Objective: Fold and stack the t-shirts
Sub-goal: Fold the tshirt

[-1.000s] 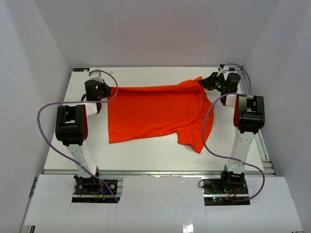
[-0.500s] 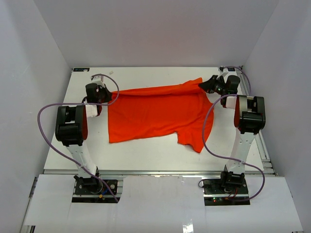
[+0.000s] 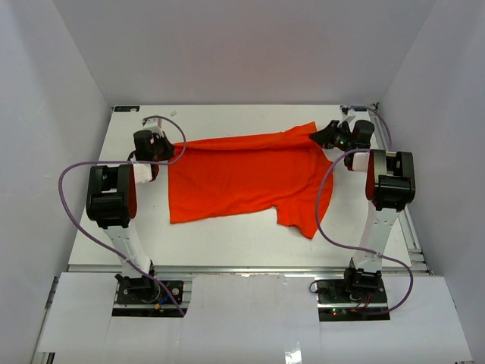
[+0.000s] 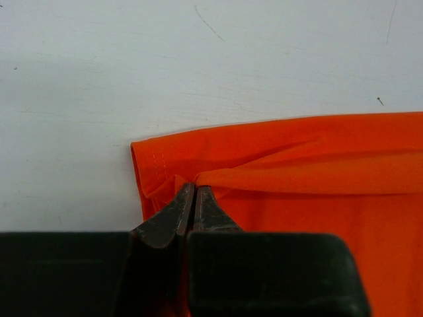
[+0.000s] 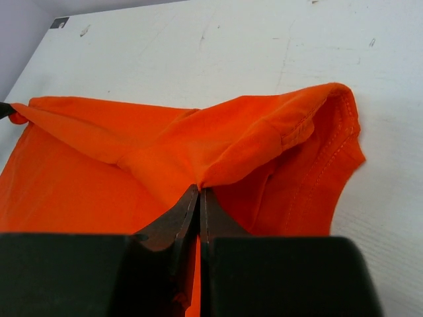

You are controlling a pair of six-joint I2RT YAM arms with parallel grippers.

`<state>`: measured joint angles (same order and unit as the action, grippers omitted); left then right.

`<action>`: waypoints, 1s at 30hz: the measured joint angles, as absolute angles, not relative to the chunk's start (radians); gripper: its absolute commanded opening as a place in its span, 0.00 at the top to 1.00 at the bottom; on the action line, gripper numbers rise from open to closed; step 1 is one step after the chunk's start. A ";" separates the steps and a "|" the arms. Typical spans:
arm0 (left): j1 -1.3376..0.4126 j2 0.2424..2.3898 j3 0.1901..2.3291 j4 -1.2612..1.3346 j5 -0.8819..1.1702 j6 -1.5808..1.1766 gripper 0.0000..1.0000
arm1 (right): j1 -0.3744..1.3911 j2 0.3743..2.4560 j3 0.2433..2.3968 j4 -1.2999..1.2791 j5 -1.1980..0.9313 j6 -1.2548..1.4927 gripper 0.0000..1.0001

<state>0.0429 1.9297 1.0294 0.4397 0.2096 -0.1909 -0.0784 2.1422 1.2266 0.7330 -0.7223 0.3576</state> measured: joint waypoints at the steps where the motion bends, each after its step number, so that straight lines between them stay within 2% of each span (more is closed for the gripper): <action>1: 0.043 1.930 1.029 0.438 0.210 -0.191 0.84 | -0.078 2.142 1.222 0.729 -0.722 0.356 0.88; 3: 0.043 1.930 1.029 0.432 0.209 -0.188 0.75 | -0.078 2.140 1.212 0.720 -0.723 0.350 0.82; 4: 0.043 1.929 1.028 0.426 0.207 -0.185 0.72 | -0.079 2.137 1.209 0.711 -0.723 0.347 0.75; 5: 0.043 1.925 1.025 0.421 0.204 -0.186 0.62 | -0.079 2.133 1.204 0.704 -0.723 0.342 0.72; 7: 0.043 1.908 1.010 0.407 0.198 -0.186 0.50 | -0.082 2.118 1.188 0.686 -0.725 0.334 0.62; 9: 0.044 1.871 0.987 0.383 0.193 -0.193 0.40 | -0.089 2.094 1.176 0.667 -0.728 0.327 0.60; 11: 0.044 1.822 0.970 0.358 0.191 -0.198 0.34 | -0.101 2.067 1.175 0.643 -0.728 0.318 0.52; 12: 0.044 1.799 0.965 0.348 0.187 -0.200 0.28 | -0.109 2.051 1.175 0.629 -0.728 0.310 0.50; 15: 0.044 1.729 0.960 0.323 0.166 -0.203 0.25 | -0.141 1.995 1.175 0.587 -0.730 0.279 0.50; 18: 0.044 1.670 0.960 0.284 0.130 -0.202 0.25 | -0.164 1.947 1.177 0.542 -0.747 0.236 0.56; 20: 0.044 1.641 0.961 0.259 0.119 -0.203 0.31 | -0.168 1.934 1.194 0.510 -0.779 0.206 0.69; 21: 0.044 1.631 0.963 0.247 0.120 -0.209 0.38 | -0.164 1.935 1.214 0.488 -0.796 0.194 0.77; 22: 0.044 1.628 0.970 0.234 0.126 -0.215 0.57 | -0.155 1.940 1.245 0.456 -0.814 0.181 0.79; 24: 0.044 1.639 0.999 0.206 0.161 -0.239 0.66 | -0.130 1.971 1.331 0.392 -0.835 0.170 0.81; 26: 0.045 1.671 1.044 0.187 0.212 -0.278 0.68 | -0.094 2.024 1.448 0.334 -0.848 0.163 0.83; 30: 0.044 1.779 1.148 0.167 0.314 -0.368 0.65 | -0.028 2.151 1.629 0.217 -0.838 0.169 0.84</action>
<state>0.0441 1.7790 1.1481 0.1669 0.3138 -0.3676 -0.0280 2.1509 1.6295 0.2173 -0.8383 0.1688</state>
